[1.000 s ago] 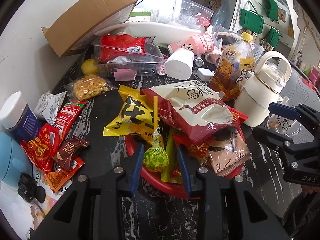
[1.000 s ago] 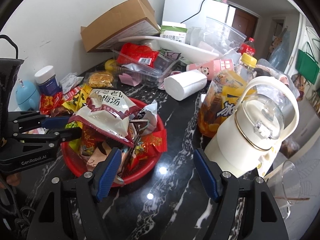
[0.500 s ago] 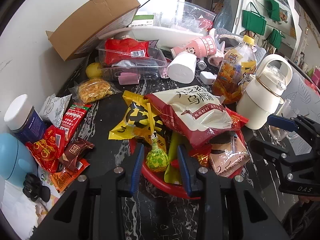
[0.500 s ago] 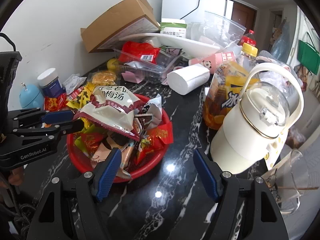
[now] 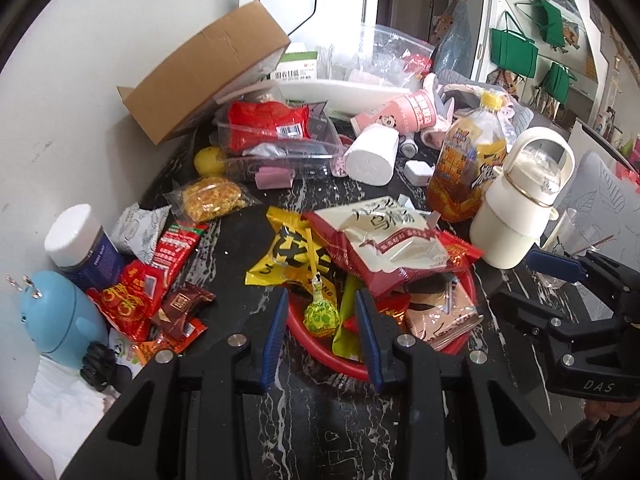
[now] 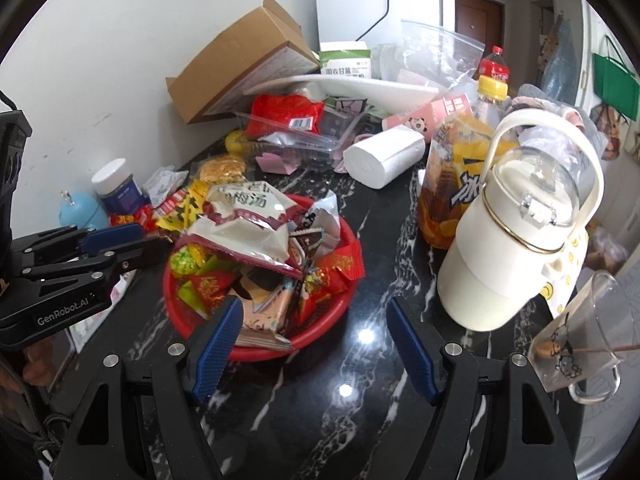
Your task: Organize snacks
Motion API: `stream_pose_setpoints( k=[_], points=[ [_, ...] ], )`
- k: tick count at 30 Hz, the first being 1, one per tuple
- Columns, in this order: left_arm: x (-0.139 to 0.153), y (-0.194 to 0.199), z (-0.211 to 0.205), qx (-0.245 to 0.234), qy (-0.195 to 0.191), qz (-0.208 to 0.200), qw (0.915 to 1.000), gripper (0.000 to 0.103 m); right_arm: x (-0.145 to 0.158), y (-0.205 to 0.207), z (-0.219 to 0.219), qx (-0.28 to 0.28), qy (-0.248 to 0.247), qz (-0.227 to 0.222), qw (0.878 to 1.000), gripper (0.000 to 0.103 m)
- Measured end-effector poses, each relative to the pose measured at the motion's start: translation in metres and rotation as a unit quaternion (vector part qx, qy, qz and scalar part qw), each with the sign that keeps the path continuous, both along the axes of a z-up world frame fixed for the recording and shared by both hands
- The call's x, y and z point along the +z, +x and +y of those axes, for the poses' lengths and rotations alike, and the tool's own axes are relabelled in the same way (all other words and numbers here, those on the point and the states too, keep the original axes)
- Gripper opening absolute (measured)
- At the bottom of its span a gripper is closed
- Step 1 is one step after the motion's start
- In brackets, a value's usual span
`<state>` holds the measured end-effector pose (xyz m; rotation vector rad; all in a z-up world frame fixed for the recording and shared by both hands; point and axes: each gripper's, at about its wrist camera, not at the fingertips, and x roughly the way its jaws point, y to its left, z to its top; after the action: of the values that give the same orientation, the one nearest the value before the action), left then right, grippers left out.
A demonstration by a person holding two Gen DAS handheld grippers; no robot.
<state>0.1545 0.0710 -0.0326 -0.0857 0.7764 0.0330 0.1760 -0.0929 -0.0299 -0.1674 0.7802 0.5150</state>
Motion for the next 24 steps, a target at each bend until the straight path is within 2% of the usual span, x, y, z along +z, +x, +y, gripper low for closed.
stream_pose_setpoints(
  k=[8,10,12,15,19,24],
  points=[
    [0.037,-0.020,-0.011,-0.011,0.015,-0.036,0.9992,0.034,0.033,-0.020,-0.003,0.000,0.019,-0.033,0.999,0.075],
    [0.045,-0.026,-0.014,-0.015,0.014,-0.044,0.9988,0.044,0.043,-0.026,-0.005,0.000,0.025,-0.042,0.999,0.075],
    [0.053,-0.034,-0.016,-0.015,0.011,-0.059,0.9981,0.068,0.051,-0.032,-0.008,-0.003,0.029,-0.050,0.998,0.079],
    [0.066,-0.048,-0.019,-0.010,0.016,-0.086,0.9961,0.077,0.064,-0.043,-0.014,-0.011,0.032,-0.069,0.997,0.082],
    [0.081,-0.065,-0.022,-0.013,0.014,-0.102,0.9946,0.078,0.079,-0.059,-0.021,-0.017,0.035,-0.090,0.995,0.092],
    [0.096,-0.085,-0.028,-0.018,0.020,-0.113,0.9932,0.080,0.095,-0.082,-0.027,-0.026,0.033,-0.116,0.992,0.099]
  ],
)
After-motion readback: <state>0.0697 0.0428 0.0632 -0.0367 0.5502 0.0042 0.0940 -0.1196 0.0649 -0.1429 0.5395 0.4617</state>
